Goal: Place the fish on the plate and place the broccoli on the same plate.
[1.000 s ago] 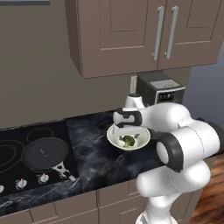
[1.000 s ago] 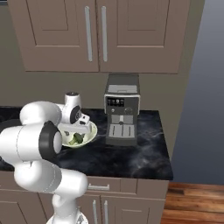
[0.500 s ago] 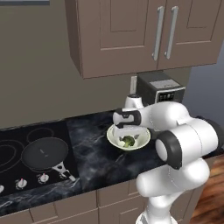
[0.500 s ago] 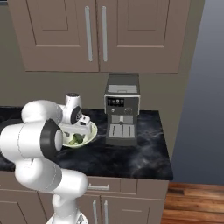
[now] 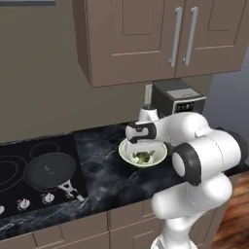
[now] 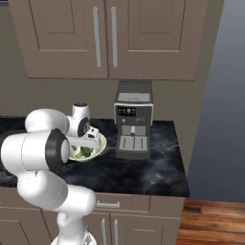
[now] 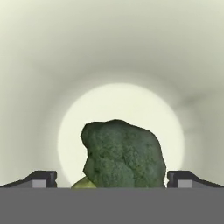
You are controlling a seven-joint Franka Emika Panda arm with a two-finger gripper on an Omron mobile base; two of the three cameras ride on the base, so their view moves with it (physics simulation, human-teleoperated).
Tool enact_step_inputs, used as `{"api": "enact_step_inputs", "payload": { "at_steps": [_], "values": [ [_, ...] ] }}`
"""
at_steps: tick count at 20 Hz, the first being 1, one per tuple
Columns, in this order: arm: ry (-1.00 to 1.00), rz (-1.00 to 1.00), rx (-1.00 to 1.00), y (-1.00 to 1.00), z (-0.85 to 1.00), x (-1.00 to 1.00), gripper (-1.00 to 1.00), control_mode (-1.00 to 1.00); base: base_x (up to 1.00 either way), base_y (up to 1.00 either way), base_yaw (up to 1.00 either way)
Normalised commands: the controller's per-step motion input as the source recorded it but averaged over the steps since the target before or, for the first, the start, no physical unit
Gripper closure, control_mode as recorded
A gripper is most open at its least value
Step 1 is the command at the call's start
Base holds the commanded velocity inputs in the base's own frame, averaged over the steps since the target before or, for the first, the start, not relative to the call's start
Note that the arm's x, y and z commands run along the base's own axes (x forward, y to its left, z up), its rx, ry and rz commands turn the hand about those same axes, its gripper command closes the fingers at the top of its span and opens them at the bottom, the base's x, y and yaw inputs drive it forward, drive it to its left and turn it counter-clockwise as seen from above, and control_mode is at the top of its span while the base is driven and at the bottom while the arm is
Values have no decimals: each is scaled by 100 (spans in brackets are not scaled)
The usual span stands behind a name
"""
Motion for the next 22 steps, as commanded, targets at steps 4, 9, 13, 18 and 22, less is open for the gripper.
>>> {"api": "enact_step_inputs", "payload": {
  "at_steps": [4, 9, 13, 18, 22],
  "values": [
    [0, 0, 0, 0, -16, 0, -100, -100, 0, 0, 0],
    [0, 0, 0, 0, -2, 0, -100, -100, 0, 0, 0],
    [0, 0, 0, 0, 0, 0, 100, -100, 0, 0, 0],
    [-1, 0, 0, 0, 0, -1, 100, -100, 0, 0, 0],
    [-5, 0, 0, 3, 21, -10, 100, -100, 0, 0, 0]
  ]
}}
